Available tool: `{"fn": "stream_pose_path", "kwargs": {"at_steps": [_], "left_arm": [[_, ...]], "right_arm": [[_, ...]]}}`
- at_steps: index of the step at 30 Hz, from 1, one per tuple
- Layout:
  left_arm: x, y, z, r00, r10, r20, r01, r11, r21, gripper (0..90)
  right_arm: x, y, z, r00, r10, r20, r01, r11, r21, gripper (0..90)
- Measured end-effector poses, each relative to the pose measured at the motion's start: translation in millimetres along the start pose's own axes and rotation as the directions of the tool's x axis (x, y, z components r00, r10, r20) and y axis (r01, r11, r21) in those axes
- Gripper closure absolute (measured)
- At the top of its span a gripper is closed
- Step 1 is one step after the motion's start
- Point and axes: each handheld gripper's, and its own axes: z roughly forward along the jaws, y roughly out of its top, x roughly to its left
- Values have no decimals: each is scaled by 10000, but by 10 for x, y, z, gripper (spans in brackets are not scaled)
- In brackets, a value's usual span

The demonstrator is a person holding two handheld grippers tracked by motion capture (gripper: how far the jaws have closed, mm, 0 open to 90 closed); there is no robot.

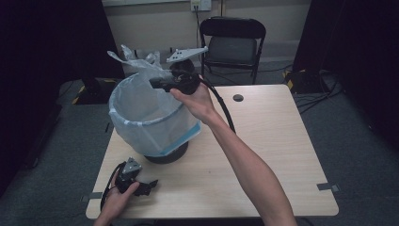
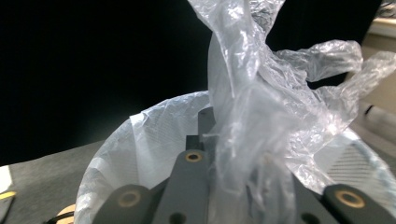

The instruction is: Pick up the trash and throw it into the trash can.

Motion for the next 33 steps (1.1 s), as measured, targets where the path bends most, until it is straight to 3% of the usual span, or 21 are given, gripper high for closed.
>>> {"fn": "stream_pose_path", "kwargs": {"at_steps": [2,5,10,11,14,16,19,29,33], "left_arm": [[0,0,0,10000,0,3,0,10000,4,0],[0,0,0,10000,2,6,-2,10000,4,0],[2,1,-1,10000,38,-12,-38,10000,10,0],[3,1,-1,10000,40,-9,-40,10000,6,0],[3,1,-1,10000,40,-9,-40,10000,7,0],[3,1,-1,10000,40,-10,-40,10000,6,0],[2,1,-1,10000,39,-10,-39,10000,5,0],[2,1,-1,10000,39,-12,-39,10000,9,0],[3,1,-2,10000,48,-1,-48,10000,13,0]], "right_arm": [[-14,1,48,9999,70,-114,-69,9999,114,839],[10,-3,109,10000,1,57,-3,9995,327,620],[16,-6,118,9997,13,227,-21,9995,323,461],[22,-3,128,9991,27,430,-42,9994,352,363],[24,0,131,9984,2,565,-22,9994,350,321],[23,6,139,9973,79,736,-104,9994,339,229],[15,4,143,9973,128,717,-154,9992,362,194],[21,22,134,9971,116,752,-135,9996,247,196],[10,35,48,9971,257,716,-261,9996,49,202]]}}
